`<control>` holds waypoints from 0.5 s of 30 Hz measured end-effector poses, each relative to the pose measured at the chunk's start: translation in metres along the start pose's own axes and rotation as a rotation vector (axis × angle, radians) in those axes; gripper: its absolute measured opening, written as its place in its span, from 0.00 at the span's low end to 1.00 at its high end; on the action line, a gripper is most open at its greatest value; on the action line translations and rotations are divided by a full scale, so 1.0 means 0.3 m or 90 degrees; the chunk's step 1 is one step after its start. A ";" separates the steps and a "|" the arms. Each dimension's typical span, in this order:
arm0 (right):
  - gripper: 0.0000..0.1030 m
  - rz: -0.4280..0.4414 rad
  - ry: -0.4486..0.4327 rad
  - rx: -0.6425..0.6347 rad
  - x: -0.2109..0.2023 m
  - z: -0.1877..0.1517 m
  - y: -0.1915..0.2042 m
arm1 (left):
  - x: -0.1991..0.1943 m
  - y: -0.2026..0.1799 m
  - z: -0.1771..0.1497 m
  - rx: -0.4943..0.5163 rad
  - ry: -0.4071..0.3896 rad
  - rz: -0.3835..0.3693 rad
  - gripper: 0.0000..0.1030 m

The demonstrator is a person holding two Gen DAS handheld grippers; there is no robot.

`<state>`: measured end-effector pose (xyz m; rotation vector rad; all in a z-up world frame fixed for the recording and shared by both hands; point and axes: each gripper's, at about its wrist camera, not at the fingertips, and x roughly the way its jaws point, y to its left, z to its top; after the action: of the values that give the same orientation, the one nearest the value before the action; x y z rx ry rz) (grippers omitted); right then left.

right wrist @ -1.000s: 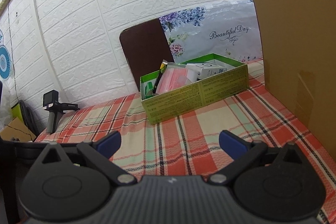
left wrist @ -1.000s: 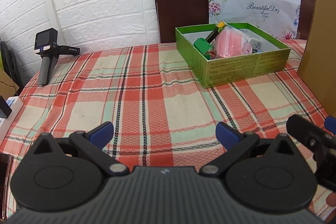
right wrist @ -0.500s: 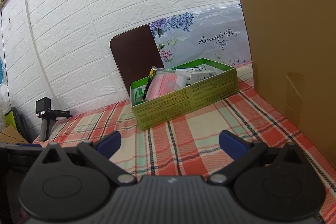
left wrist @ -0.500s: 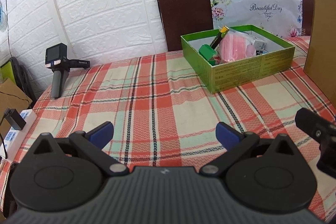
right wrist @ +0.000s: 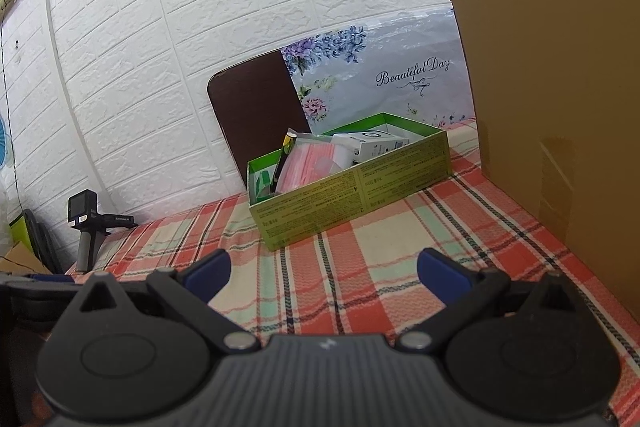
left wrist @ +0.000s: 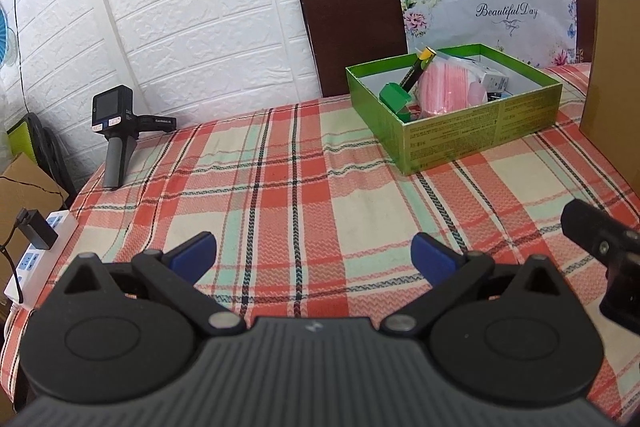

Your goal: Organize objects

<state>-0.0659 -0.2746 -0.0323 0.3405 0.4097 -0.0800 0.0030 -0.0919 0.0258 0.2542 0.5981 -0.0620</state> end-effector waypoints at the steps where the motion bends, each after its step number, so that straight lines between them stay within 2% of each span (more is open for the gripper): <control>1: 1.00 0.001 0.001 -0.001 0.001 0.000 -0.001 | 0.001 -0.002 -0.001 0.000 0.002 -0.001 1.00; 15: 1.00 -0.003 0.010 0.002 0.012 -0.007 -0.002 | 0.009 -0.015 -0.007 0.001 0.017 -0.006 1.00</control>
<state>-0.0634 -0.2744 -0.0359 0.3442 0.4261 -0.0820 0.0034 -0.0957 0.0215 0.2541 0.6260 -0.0676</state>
